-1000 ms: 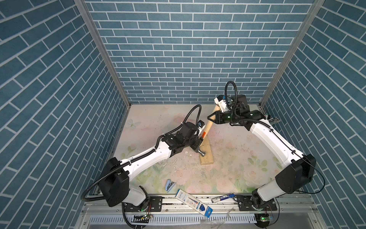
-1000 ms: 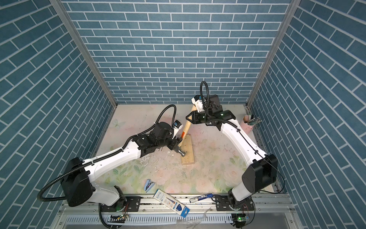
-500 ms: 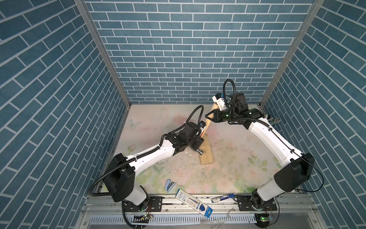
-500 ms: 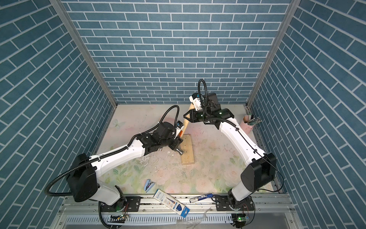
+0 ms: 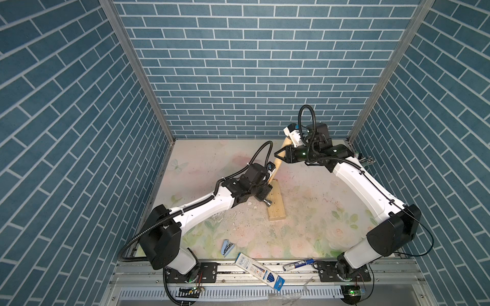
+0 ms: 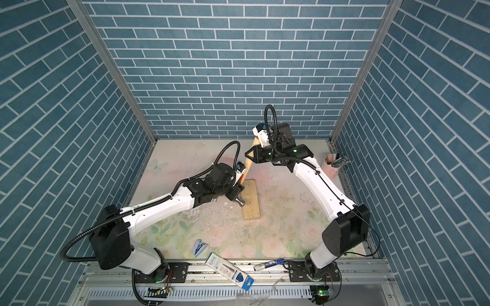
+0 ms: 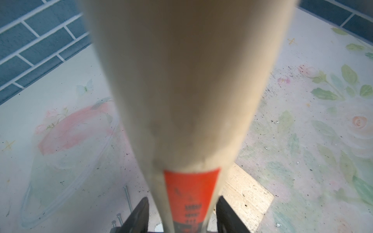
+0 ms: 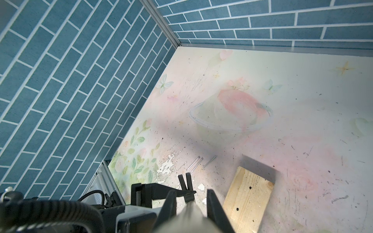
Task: Use a claw hammer to pull out a nail
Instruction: Place the hammer at the center of the board.
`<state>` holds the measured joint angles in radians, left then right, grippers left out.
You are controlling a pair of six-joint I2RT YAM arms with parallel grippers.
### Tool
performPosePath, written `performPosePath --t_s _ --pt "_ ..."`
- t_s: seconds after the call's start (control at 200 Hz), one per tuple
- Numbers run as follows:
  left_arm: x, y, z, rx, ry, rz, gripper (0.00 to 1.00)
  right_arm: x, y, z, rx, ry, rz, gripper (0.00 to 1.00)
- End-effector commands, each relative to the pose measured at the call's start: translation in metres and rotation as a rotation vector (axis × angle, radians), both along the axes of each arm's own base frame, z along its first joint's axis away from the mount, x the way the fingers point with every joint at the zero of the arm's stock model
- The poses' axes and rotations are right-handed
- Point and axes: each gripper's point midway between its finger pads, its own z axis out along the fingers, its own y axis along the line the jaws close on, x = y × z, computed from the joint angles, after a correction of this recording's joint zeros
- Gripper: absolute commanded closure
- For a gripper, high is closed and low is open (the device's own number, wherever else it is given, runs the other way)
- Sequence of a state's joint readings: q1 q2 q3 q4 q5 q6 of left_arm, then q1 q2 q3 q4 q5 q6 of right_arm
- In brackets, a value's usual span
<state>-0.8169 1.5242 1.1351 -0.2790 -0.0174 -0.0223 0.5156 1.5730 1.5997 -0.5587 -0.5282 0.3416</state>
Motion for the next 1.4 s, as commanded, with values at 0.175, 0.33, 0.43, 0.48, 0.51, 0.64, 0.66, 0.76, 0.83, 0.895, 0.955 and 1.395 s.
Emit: performPosePath --t_s 0.175,0.33,0.43,0.48,0.51,0.64,0.66,0.76,0.83,0.895,0.955,1.395 --pt "0.000 -0.002 -0.002 0.008 0.006 0.006 0.49 -0.011 0.011 0.052 0.140 -0.039 0.044 1.00" --pt "0.000 -0.003 -0.001 0.004 0.007 0.003 0.52 -0.013 0.012 0.053 0.147 -0.038 0.052 1.00" --pt "0.000 -0.004 -0.001 0.001 0.006 0.003 0.53 -0.014 0.012 0.054 0.150 -0.037 0.055 1.00" --pt "0.000 -0.004 0.000 -0.004 0.006 0.002 0.53 -0.015 0.012 0.055 0.153 -0.038 0.058 1.00" --pt "0.001 -0.005 -0.001 -0.004 0.006 0.002 0.53 -0.016 0.012 0.055 0.153 -0.037 0.060 1.00" --pt "0.001 -0.006 -0.002 -0.006 0.008 0.002 0.52 -0.018 0.013 0.056 0.158 -0.037 0.071 1.00" --pt "0.002 -0.006 -0.001 -0.006 0.008 0.003 0.52 -0.018 0.012 0.056 0.159 -0.036 0.071 1.00" --pt "0.002 -0.006 -0.001 -0.009 0.006 0.005 0.52 -0.019 0.013 0.056 0.161 -0.036 0.077 1.00" --pt "0.002 -0.007 -0.001 -0.012 0.005 0.004 0.52 -0.022 0.014 0.057 0.171 -0.036 0.093 1.00" --pt "0.002 -0.007 -0.001 -0.013 0.005 0.003 0.52 -0.022 0.014 0.057 0.172 -0.037 0.100 1.00" --pt "0.001 -0.007 -0.002 -0.014 0.008 0.001 0.53 -0.023 0.015 0.056 0.173 -0.036 0.108 1.00" --pt "0.000 -0.008 -0.001 -0.019 0.009 -0.009 0.67 -0.028 0.019 0.061 0.200 -0.036 0.150 1.00"
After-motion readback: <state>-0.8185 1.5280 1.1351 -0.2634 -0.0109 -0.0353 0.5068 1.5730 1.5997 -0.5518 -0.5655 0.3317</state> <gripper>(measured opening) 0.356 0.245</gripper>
